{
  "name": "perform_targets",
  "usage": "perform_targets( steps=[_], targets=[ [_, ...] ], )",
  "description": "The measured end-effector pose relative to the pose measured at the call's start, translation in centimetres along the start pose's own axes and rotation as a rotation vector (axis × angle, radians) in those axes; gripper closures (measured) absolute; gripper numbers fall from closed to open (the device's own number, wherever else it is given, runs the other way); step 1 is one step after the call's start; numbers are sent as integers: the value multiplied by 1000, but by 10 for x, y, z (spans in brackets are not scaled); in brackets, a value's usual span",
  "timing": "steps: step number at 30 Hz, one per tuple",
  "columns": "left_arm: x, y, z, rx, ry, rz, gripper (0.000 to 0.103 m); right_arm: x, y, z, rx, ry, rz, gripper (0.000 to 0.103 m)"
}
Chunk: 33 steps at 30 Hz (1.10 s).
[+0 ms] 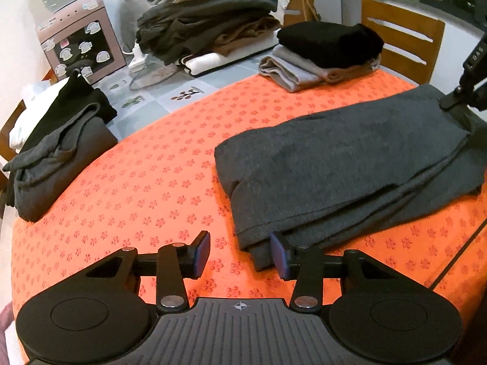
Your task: Fold clothes
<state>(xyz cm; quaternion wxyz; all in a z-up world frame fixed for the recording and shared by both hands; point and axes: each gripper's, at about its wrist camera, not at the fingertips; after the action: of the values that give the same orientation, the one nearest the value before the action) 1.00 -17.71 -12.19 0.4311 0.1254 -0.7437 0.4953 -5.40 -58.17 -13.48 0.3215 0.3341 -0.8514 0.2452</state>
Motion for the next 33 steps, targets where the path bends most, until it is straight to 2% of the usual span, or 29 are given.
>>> perform_targets(
  steps=[5, 10, 22, 27, 30, 32, 33],
  targets=[
    [3, 0, 3, -21, -1, -4, 56, 9, -5, 2, 10, 1, 19, 98],
    [9, -6, 8, -2, 25, 9, 56, 41, -18, 6, 43, 27, 65, 98],
    [11, -32, 53, 15, 96, 33, 56, 100, -54, 74, 58, 189, 106, 98],
    [3, -31, 64, 14, 87, 19, 56, 100, -62, 100, 62, 270, 101, 97],
    [-5, -25, 68, -1, 67, 1, 58, 92, -62, 99, 125, 334, 76, 89],
    [-7, -23, 69, -6, 64, -7, 61, 86, -62, 86, 215, 397, 72, 78],
    [-8, -22, 69, -6, 68, -8, 63, 83, -62, 77, 258, 416, 70, 77]
  ],
)
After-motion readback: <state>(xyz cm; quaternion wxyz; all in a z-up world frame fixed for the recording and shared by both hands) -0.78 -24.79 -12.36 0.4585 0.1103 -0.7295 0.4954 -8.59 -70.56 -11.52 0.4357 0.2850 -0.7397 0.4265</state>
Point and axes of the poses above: each gripper's, at about its wrist camera, not at the fingertips, and x roughly against the way its jaws point, z to its right, y to its underside, and after that the axes turned 4 degrees about x, right-handed
